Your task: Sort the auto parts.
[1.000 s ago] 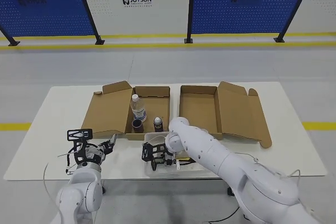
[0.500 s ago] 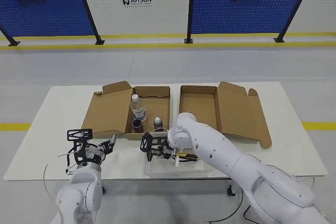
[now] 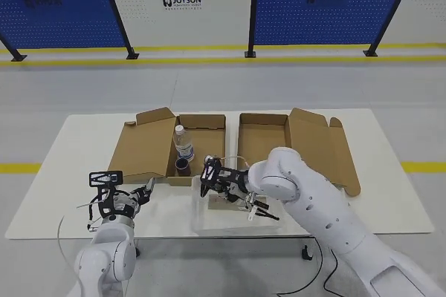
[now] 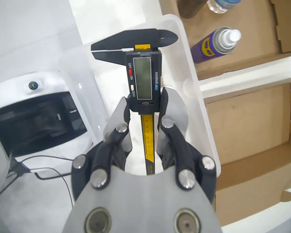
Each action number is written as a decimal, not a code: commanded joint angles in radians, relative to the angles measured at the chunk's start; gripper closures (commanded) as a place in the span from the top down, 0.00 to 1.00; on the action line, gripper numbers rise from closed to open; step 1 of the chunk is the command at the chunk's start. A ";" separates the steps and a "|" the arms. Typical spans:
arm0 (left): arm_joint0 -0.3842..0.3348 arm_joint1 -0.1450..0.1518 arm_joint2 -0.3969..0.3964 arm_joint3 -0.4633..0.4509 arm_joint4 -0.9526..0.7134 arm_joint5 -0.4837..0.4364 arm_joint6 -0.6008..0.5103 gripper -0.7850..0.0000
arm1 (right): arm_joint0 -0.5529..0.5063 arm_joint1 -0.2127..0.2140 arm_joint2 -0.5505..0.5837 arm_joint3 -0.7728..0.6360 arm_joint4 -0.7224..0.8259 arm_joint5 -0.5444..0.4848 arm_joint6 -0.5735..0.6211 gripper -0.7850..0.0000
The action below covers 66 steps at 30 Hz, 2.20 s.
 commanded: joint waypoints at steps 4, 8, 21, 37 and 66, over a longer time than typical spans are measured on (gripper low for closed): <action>0.000 0.000 0.000 0.000 0.000 0.000 0.000 1.00 | -0.113 0.041 0.157 -0.114 -0.001 0.040 -0.081 0.00; 0.000 0.000 0.000 0.000 0.000 0.000 0.000 1.00 | -0.196 0.060 0.250 -0.169 0.018 0.072 -0.183 0.00; 0.000 0.000 0.000 0.000 0.000 0.000 0.000 1.00 | -0.344 0.083 0.432 -0.200 0.118 0.157 -0.478 0.00; 0.000 0.000 0.000 0.000 0.000 0.000 0.000 1.00 | -0.204 0.075 0.437 0.020 0.025 0.314 -0.533 0.00; 0.000 0.000 0.000 0.000 0.000 0.000 0.000 1.00 | -0.018 0.032 0.374 0.457 0.043 0.442 -0.632 0.00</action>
